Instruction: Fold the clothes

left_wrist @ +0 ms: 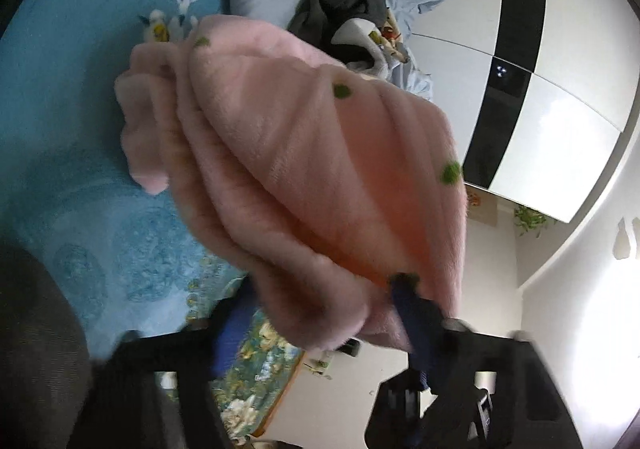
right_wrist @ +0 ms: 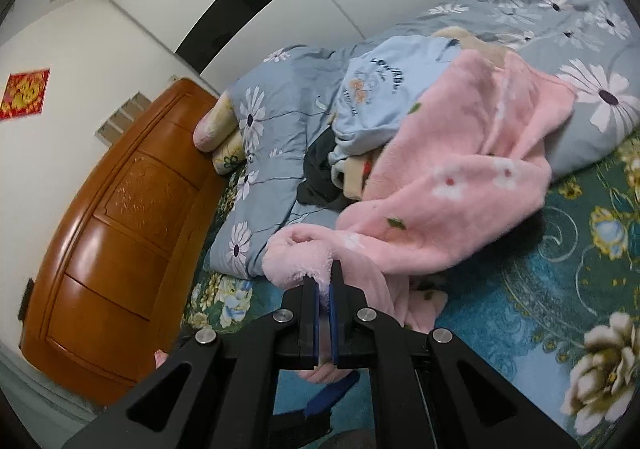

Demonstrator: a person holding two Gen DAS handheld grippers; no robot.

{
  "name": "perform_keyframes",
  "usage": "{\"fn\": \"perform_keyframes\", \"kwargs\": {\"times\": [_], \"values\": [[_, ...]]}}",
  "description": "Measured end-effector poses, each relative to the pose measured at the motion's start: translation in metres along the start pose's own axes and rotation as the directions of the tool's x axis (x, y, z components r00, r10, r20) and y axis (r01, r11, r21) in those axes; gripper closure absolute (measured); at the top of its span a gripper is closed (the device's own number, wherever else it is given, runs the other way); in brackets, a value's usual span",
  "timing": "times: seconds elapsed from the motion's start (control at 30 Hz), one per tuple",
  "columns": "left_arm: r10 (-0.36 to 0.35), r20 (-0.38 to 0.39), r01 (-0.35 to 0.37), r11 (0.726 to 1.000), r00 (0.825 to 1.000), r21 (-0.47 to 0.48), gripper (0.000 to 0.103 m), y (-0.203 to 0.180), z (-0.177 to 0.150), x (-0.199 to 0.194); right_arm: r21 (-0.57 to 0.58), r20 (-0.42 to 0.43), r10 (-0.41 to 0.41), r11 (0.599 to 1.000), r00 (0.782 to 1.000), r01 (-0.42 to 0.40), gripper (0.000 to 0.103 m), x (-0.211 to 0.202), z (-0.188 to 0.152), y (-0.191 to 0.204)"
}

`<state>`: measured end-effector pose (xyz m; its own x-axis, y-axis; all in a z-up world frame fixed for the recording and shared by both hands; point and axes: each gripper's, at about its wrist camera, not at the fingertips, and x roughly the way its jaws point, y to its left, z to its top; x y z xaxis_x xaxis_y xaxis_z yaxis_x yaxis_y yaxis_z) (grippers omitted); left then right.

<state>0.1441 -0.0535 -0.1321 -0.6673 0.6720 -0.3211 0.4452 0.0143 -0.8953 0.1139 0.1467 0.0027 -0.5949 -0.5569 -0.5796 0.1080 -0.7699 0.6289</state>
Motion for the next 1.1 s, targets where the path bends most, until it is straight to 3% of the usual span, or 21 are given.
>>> {"fn": "perform_keyframes", "kwargs": {"times": [0.03, 0.07, 0.1, 0.23, 0.37, 0.4, 0.47, 0.53, 0.63, 0.77, 0.87, 0.93, 1.1], "values": [[0.016, 0.004, -0.016, 1.0, 1.0, 0.015, 0.064, -0.001, -0.002, 0.0, 0.016, 0.005, -0.002, 1.0, 1.0, 0.002, 0.099, -0.004, -0.002, -0.005], [0.031, 0.009, -0.031, 0.999, 0.999, 0.033, 0.069, -0.001, -0.003, 0.0, 0.024, 0.006, -0.004, 1.0, 1.0, 0.004, 0.099, -0.004, -0.002, -0.008], [0.05, 0.014, -0.051, 0.997, 0.999, 0.06, 0.081, -0.003, -0.005, -0.001, 0.034, 0.005, -0.006, 0.999, 1.0, 0.006, 0.099, -0.006, -0.004, -0.011], [0.104, 0.073, -0.116, 0.974, 0.992, 0.194, 0.086, -0.024, -0.003, -0.023, 0.044, -0.032, 0.002, 0.999, 0.999, 0.0, 0.099, -0.005, -0.016, -0.015], [0.12, 0.194, -0.186, 0.91, 0.974, 0.371, 0.087, -0.06, 0.013, -0.077, -0.018, -0.08, 0.002, 1.0, 0.997, -0.004, 0.09, 0.002, -0.026, -0.013], [0.124, 0.244, -0.219, 0.883, 0.962, 0.415, 0.087, -0.068, 0.018, -0.099, -0.034, -0.092, 0.002, 0.999, 0.996, -0.005, 0.074, 0.003, -0.028, -0.012], [0.122, 0.346, -0.286, 0.832, 0.93, 0.476, 0.087, -0.079, 0.029, -0.142, -0.066, -0.116, 0.001, 0.998, 0.993, -0.009, 0.062, 0.007, -0.033, -0.011], [0.125, 0.447, -0.356, 0.803, 0.886, 0.479, 0.087, -0.079, 0.041, -0.185, -0.097, -0.14, 0.0, 0.995, 0.99, -0.013, 0.062, 0.01, -0.037, -0.009], [0.161, 0.588, -0.452, 0.803, 0.793, 0.389, 0.087, -0.058, 0.063, -0.251, -0.021, -0.14, -0.04, 0.999, 0.989, 0.037, 0.062, 0.019, -0.035, -0.034], [0.234, 0.676, -0.504, 0.832, 0.699, 0.234, 0.087, -0.013, 0.082, -0.305, 0.103, -0.129, -0.085, 0.99, 0.988, 0.099, 0.062, 0.035, -0.03, -0.076], [0.281, 0.691, -0.515, 0.843, 0.666, 0.153, 0.087, 0.021, 0.08, -0.341, 0.224, -0.123, -0.127, 0.963, 0.984, 0.152, 0.062, 0.046, -0.024, -0.117], [0.3, 0.693, -0.508, 0.854, 0.655, 0.111, 0.087, 0.032, 0.088, -0.342, 0.296, -0.111, -0.154, 0.938, 0.982, 0.18, 0.061, 0.049, -0.019, -0.145], [0.332, 0.69, -0.533, 0.841, 0.643, 0.092, 0.087, 0.031, 0.103, -0.33, 0.461, -0.066, -0.156, 0.871, 0.986, 0.169, 0.057, 0.063, 0.001, -0.203]]}}
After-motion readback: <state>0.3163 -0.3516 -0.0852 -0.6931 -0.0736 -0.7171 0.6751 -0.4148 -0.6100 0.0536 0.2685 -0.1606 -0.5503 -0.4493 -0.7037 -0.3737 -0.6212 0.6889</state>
